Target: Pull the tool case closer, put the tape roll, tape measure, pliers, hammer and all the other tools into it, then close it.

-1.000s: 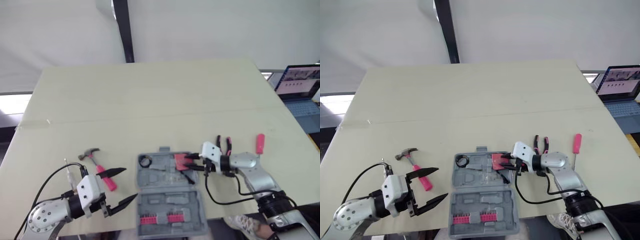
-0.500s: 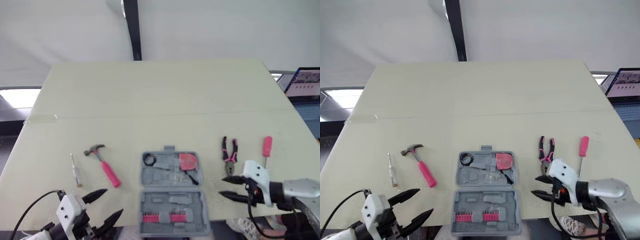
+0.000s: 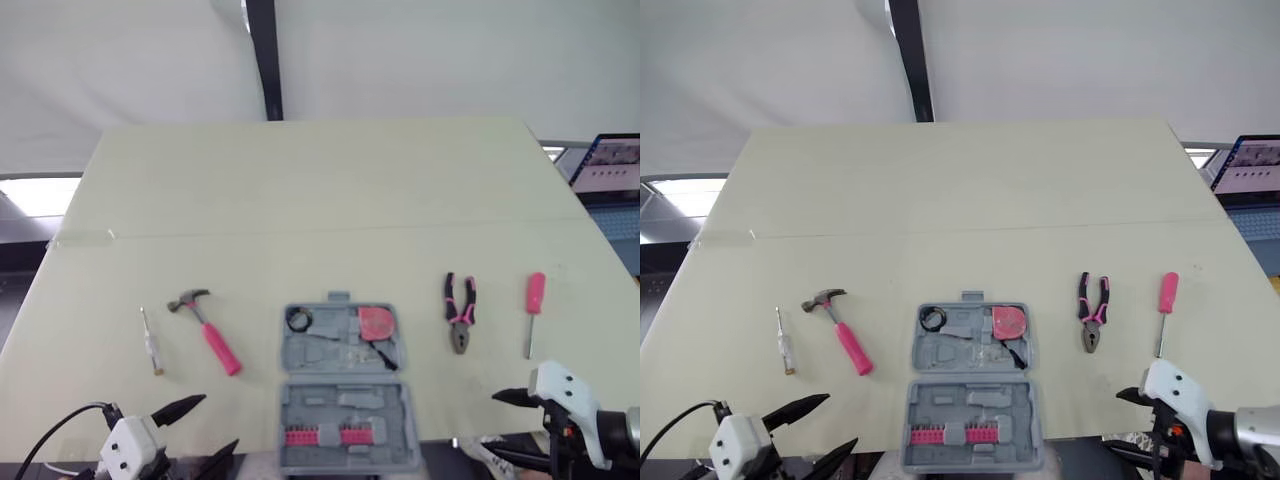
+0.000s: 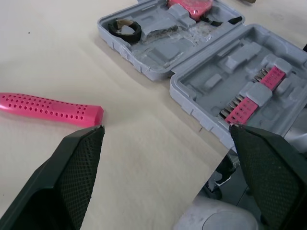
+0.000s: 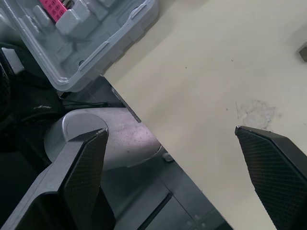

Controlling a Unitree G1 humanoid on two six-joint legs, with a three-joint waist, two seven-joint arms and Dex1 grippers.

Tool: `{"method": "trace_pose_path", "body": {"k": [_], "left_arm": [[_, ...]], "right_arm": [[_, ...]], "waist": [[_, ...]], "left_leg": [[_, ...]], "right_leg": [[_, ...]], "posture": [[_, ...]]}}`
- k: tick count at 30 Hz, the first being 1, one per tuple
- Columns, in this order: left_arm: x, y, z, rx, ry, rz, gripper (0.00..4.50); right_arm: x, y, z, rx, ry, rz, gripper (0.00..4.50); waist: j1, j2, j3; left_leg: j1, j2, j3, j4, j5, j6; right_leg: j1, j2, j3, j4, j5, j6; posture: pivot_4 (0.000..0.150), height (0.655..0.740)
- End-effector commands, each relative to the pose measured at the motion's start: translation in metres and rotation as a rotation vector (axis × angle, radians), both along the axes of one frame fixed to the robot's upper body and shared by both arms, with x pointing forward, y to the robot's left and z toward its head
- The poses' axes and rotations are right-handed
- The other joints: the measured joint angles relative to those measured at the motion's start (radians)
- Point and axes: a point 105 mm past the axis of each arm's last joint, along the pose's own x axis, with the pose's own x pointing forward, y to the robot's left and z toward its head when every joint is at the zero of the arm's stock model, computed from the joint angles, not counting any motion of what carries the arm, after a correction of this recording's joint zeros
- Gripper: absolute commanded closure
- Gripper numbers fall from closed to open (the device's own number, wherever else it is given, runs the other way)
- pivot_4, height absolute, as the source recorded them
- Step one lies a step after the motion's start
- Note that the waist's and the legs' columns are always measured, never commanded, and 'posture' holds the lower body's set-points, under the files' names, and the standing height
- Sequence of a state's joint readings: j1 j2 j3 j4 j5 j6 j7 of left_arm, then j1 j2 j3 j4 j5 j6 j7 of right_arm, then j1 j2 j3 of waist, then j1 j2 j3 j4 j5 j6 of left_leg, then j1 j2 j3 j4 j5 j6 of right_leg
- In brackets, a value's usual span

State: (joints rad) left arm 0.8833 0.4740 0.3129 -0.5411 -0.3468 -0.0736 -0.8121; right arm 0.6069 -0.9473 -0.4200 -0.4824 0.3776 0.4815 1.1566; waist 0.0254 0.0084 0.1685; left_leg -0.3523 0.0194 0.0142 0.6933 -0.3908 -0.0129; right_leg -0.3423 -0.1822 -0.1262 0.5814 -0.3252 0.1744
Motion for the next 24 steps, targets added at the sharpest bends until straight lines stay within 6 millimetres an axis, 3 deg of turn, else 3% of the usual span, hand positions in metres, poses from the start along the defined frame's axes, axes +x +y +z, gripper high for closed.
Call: {"method": "trace_pose_path", "body": {"k": [1, 10, 18, 24], "left_arm": [[-0.001, -0.001, 0.004, 0.015, -0.024, -0.023, 0.00], [0.012, -0.012, 0.013, -0.019, -0.064, -0.079, 0.00], [0.056, -0.057, 0.064, -0.144, -0.226, -0.359, 0.00], [0.065, -0.065, 0.061, -0.130, -0.213, -0.470, 0.00]], "right_arm": [[0.002, -0.001, 0.007, 0.004, -0.028, 0.011, 0.03], [0.011, 0.004, 0.009, 0.028, -0.050, 0.012, 0.03], [0.022, 0.001, 0.008, 0.016, -0.116, -0.060, 0.03], [0.034, -0.010, 0.012, -0.036, -0.237, -0.210, 0.03]], "waist": [[0.001, 0.000, 0.000], [0.003, 0.000, 0.000], [0.006, 0.001, -0.001], [-0.001, 0.003, -0.002]], "left_leg": [[0.000, 0.000, 0.000, 0.000, 0.000, 0.000], [0.000, 0.000, 0.000, 0.000, 0.000, 0.000], [0.000, 0.000, -0.001, 0.003, 0.000, 0.000], [0.001, 0.000, 0.000, 0.002, 0.000, 0.000]], "right_leg": [[0.000, 0.000, 0.000, 0.000, 0.000, 0.000], [0.000, 0.000, 0.000, 0.001, 0.000, 0.000], [0.001, 0.000, 0.000, 0.004, 0.000, 0.000], [0.000, 0.000, 0.000, 0.004, 0.000, 0.000]], "posture": [[0.150, 0.7400], [0.150, 0.7400], [0.150, 0.7400], [0.150, 0.7400]]}}
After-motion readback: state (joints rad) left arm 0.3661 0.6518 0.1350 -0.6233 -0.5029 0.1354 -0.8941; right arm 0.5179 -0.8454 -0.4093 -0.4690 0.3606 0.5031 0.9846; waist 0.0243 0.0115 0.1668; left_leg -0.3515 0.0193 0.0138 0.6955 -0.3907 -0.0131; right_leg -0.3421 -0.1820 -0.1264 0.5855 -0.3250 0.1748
